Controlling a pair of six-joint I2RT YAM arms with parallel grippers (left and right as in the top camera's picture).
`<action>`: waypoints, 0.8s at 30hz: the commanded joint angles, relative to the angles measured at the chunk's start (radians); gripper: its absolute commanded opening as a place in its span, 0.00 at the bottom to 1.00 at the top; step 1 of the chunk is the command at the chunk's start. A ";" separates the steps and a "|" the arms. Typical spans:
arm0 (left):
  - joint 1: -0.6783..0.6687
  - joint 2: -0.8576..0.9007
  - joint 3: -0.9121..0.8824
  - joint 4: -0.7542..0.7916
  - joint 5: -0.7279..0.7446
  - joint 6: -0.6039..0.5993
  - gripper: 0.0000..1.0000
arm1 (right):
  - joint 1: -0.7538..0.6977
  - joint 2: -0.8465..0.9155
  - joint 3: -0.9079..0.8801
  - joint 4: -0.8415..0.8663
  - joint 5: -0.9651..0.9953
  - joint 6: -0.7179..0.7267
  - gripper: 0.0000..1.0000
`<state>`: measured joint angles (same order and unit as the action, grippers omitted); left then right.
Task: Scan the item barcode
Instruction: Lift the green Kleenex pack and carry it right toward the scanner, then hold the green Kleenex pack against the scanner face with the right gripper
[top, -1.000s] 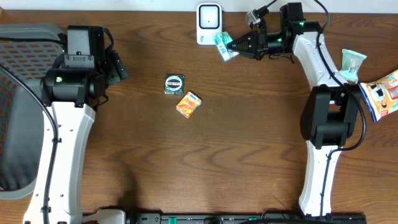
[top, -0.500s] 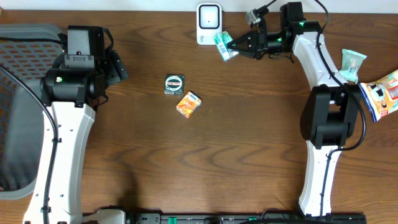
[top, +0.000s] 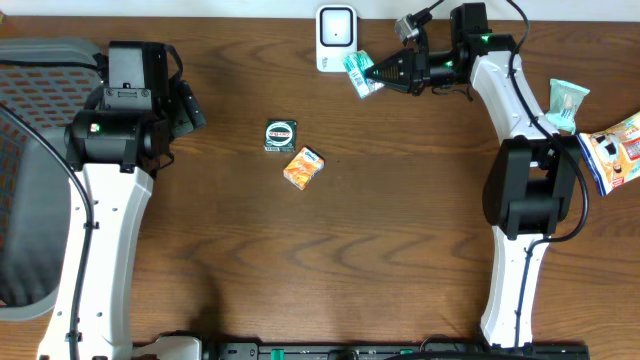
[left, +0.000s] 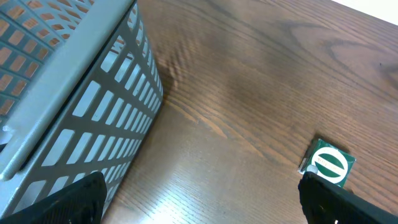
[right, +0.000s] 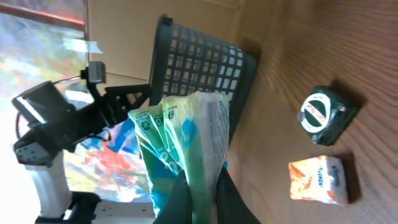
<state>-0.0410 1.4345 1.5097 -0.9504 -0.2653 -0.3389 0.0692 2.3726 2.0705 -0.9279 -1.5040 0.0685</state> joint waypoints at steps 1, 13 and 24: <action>0.003 0.004 0.003 -0.004 -0.013 0.013 0.98 | -0.002 -0.023 -0.004 0.001 0.082 0.005 0.01; 0.003 0.004 0.003 -0.004 -0.013 0.013 0.98 | 0.112 -0.023 -0.004 -0.075 1.207 0.005 0.01; 0.003 0.004 0.003 -0.004 -0.013 0.013 0.98 | 0.299 -0.023 -0.005 0.148 1.728 -0.265 0.01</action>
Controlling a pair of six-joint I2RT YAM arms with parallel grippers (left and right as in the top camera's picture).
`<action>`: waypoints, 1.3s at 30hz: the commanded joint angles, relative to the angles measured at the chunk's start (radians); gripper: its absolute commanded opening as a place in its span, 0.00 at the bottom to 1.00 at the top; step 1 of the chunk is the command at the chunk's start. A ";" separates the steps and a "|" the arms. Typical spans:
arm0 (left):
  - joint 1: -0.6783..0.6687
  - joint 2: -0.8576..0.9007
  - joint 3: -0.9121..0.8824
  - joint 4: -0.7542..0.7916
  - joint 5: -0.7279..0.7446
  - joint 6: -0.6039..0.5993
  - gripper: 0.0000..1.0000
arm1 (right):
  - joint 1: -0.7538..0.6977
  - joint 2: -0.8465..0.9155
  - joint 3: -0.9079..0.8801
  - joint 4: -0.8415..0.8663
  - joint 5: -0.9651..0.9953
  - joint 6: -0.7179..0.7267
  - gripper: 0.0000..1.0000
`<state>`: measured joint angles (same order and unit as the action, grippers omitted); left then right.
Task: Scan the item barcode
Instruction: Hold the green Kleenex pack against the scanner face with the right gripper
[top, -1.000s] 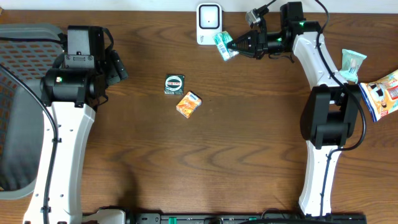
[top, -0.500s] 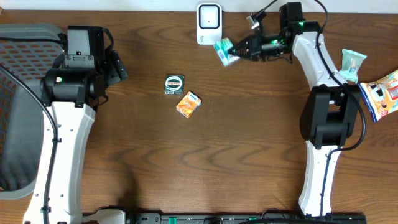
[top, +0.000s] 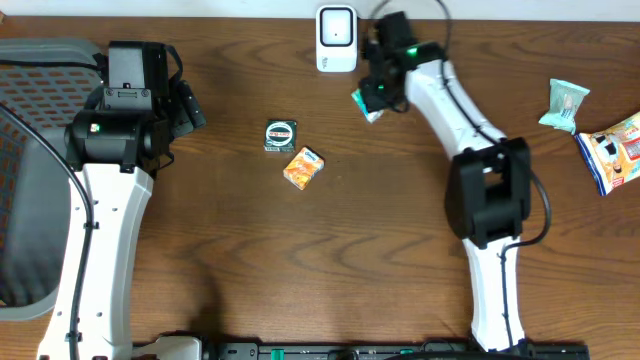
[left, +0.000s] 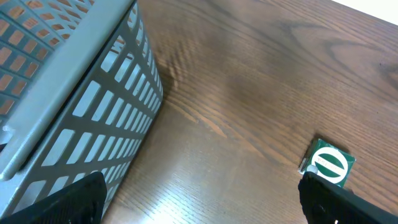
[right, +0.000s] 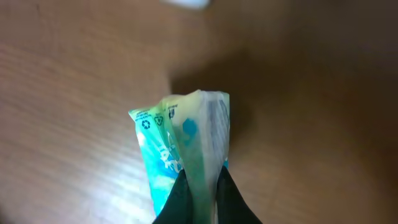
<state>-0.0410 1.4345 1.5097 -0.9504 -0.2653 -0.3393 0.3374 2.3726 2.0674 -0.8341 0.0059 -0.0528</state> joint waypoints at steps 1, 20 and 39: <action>0.003 0.004 0.003 -0.004 -0.013 0.013 0.98 | 0.042 -0.023 -0.002 0.092 0.248 -0.179 0.01; 0.003 0.004 0.003 -0.004 -0.013 0.013 0.98 | 0.056 -0.010 -0.001 0.705 0.087 -0.480 0.01; 0.003 0.004 0.003 -0.003 -0.013 0.013 0.97 | 0.046 0.090 -0.001 0.845 0.093 -0.577 0.01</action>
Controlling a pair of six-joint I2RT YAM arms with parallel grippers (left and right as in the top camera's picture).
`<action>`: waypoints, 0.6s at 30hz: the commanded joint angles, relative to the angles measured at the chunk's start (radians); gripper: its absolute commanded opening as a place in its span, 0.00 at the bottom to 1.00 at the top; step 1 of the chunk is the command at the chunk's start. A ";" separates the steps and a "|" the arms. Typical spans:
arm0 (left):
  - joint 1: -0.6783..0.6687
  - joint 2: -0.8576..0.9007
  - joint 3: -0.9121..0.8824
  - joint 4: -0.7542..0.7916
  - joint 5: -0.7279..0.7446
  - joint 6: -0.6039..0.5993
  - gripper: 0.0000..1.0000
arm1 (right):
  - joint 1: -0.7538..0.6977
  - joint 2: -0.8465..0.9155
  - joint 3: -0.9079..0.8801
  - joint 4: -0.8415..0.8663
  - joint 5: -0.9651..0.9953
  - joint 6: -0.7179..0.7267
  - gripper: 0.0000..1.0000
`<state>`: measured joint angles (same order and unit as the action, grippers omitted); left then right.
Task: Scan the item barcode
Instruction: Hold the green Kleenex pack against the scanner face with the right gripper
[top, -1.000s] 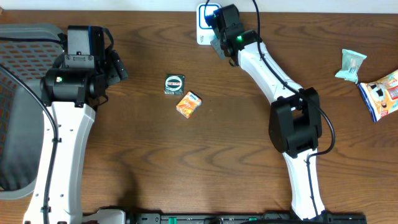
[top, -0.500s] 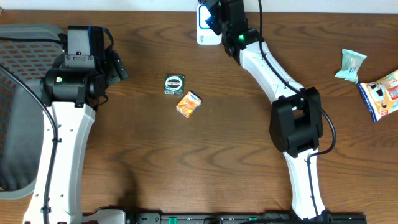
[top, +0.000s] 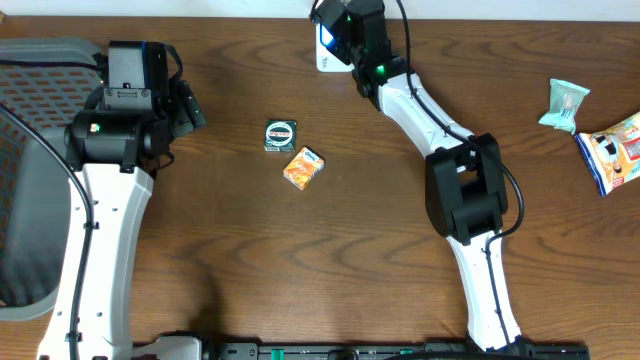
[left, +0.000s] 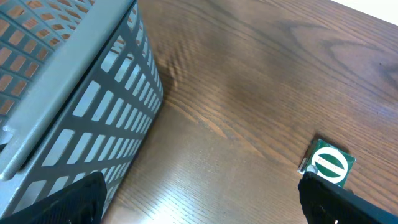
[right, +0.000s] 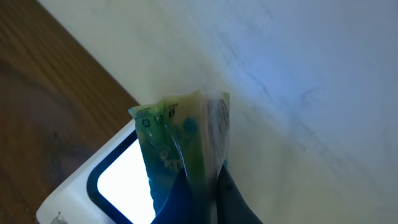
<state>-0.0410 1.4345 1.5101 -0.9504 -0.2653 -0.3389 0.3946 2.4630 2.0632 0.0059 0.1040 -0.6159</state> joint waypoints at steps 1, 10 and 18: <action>0.003 0.004 0.003 -0.004 -0.013 0.013 0.98 | -0.015 0.001 0.003 0.004 -0.005 -0.014 0.01; 0.003 0.004 0.003 -0.004 -0.013 0.013 0.98 | -0.031 -0.001 0.003 0.036 0.030 0.111 0.01; 0.003 0.004 0.003 -0.004 -0.013 0.013 0.98 | -0.072 -0.067 0.004 0.076 0.137 0.374 0.01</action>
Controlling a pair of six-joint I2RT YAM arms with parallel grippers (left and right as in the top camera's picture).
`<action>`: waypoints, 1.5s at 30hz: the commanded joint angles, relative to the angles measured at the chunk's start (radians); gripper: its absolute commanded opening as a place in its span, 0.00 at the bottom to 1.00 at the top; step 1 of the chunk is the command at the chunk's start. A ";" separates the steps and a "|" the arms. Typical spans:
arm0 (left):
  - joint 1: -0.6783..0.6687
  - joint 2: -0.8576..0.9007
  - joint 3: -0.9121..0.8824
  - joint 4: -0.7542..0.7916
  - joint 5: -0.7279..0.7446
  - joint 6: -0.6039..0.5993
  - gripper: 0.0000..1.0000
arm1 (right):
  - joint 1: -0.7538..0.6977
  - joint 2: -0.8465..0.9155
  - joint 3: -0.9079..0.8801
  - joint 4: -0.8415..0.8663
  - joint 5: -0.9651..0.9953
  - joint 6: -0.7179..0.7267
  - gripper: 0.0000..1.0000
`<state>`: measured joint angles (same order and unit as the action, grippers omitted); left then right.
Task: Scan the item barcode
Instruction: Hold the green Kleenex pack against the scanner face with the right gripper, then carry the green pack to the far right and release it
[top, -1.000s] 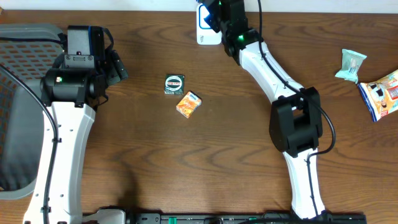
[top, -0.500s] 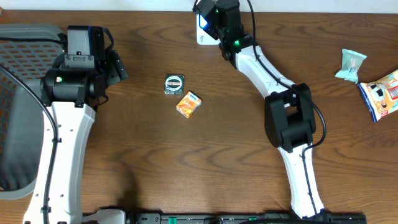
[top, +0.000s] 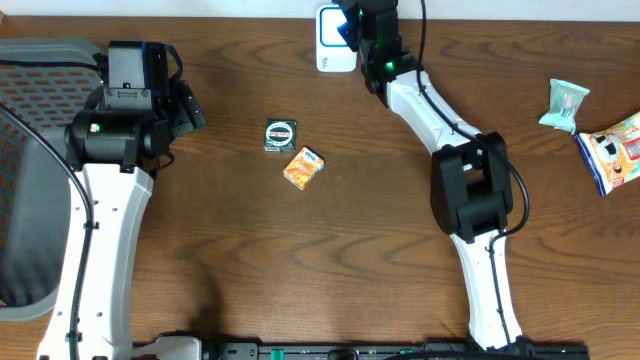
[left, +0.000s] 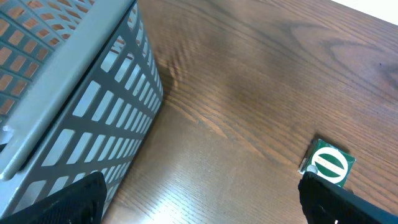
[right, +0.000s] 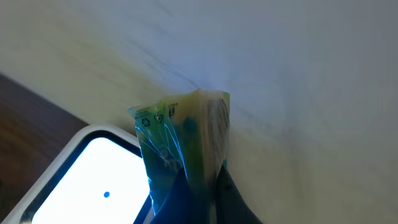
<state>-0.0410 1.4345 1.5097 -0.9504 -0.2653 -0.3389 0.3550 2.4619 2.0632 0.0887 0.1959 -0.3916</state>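
My right gripper (right: 199, 193) is shut on a green plastic packet (right: 186, 143), held upright against the pale wall. Just left of the packet is the white barcode scanner (right: 81, 186), its window lit white with a small blue dot. From overhead, the right gripper (top: 352, 27) sits at the scanner (top: 330, 52) at the table's far edge, and the packet (top: 345, 30) shows as a bluish patch over it. Over the table's left side, my left gripper (left: 202, 202) stands open with nothing between its fingers; overhead shows the left gripper (top: 190, 105) beside the basket.
A dark green box with a round logo (top: 281, 135) and an orange packet (top: 303, 167) lie mid-table. The same green box (left: 329, 163) shows near my left fingers. A grey mesh basket (left: 74, 93) stands at the left. Two more packets (top: 565, 103) (top: 615, 150) lie far right.
My right gripper has shifted a little to the right over the scanner, still holding the packet. The lit scanner window now shows larger, with a blue dot. The left arm has not moved.
My right gripper first held the green packet right of the scanner. Then it had swung in, holding the packet low just right of the scanner. Then it held it at the scanner's lit window, and remains there now. The left arm stayed put throughout.
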 joint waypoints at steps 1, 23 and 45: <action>0.003 0.004 0.003 -0.004 -0.013 0.013 0.98 | -0.043 -0.080 0.004 -0.019 0.045 0.175 0.01; 0.003 0.004 0.003 -0.004 -0.013 0.013 0.98 | -0.544 -0.165 0.002 -0.760 0.036 0.323 0.08; 0.003 0.004 0.003 -0.003 -0.013 0.013 0.98 | -0.558 -0.165 0.002 -0.814 -0.625 0.454 0.55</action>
<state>-0.0410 1.4345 1.5097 -0.9504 -0.2653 -0.3389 -0.2405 2.3001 2.0632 -0.7223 -0.1562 0.0456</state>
